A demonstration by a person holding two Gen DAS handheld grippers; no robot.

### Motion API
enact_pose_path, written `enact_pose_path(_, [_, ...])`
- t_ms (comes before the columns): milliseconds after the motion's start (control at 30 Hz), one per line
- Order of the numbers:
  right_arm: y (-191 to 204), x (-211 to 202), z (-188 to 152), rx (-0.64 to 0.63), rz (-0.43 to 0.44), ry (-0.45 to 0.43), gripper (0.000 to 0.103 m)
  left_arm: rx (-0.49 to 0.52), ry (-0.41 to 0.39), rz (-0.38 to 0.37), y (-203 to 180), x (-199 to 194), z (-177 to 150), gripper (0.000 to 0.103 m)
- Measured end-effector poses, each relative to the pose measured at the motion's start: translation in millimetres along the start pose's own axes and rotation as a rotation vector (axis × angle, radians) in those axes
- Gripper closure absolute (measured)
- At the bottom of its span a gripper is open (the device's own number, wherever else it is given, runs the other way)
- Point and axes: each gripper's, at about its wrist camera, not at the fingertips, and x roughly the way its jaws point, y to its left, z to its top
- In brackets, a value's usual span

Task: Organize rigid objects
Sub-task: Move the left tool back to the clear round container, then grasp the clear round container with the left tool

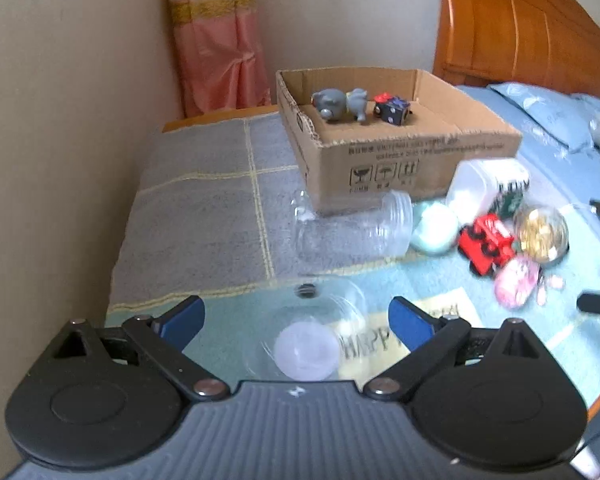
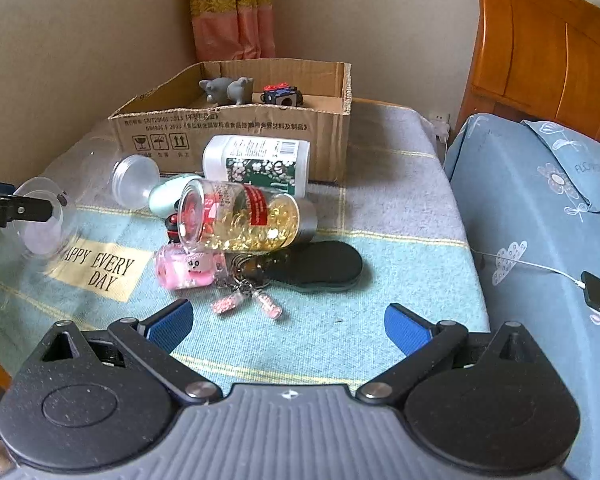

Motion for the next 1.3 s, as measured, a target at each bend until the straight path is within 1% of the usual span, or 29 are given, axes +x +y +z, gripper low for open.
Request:
enact_pose_path(67, [2, 0, -1, -0.006, -0.002, 0.001, 0.0, 0.002, 0.002, 0.018, 1, -1, -4, 0.005])
enact_pose_path(167, [2, -2, -1, -0.02, 0.01, -0.008, 0.0, 0.008, -0.017, -0.004, 4, -5, -12, 0.005])
enact_pose_path(233, [3, -1, -1, -0.036, 0.016, -0.006, 0.0, -0.008, -0.006, -0.017, 6, -3, -16, 0.005])
enact_pose_path(367, [2, 6, -5, -0.059, 0.0, 0.005, 0.0, -0.041, 0.019, -0.04, 7, 6, -26, 0.005])
enact_pose_path(500, [-5, 13, -8, -0.027, -0.002, 0.011, 0.0, -0.074, 0.034, -0.044, 7, 18, -32, 0.005])
enact_pose_path(600, [-11, 19, -8, -0.016, -0.022, 0.011, 0.0, -0.099, 0.053, -0.041, 8, 29, -35, 0.004])
enact_pose_path(633, [-14, 21, -8, -0.008, -0.02, 0.015, 0.0, -0.096, 0.039, -0.031, 7, 29, -36, 0.003])
enact_pose_path(767, [-20, 29, -6, 0.012, -0.011, 0.013, 0.0, -0.068, 0.03, -0.003, 2, 32, -35, 0.001])
enact_pose_path(967, [-20, 39, 8, -0.008, 0.015, -0.022, 0.0, -0.077, 0.002, 0.007, 2, 35, -34, 0.001])
enact_pose_path(1200, [-21, 61, 19, -0.025, 0.025, -0.018, 0.0, -0.077, 0.0, 0.009, 3, 35, -34, 0.001])
enact_pose_path(1300, [-26, 63, 18, -0.011, 0.02, -0.016, 0.0, -0.067, -0.005, 0.01, 1, 37, -33, 0.001])
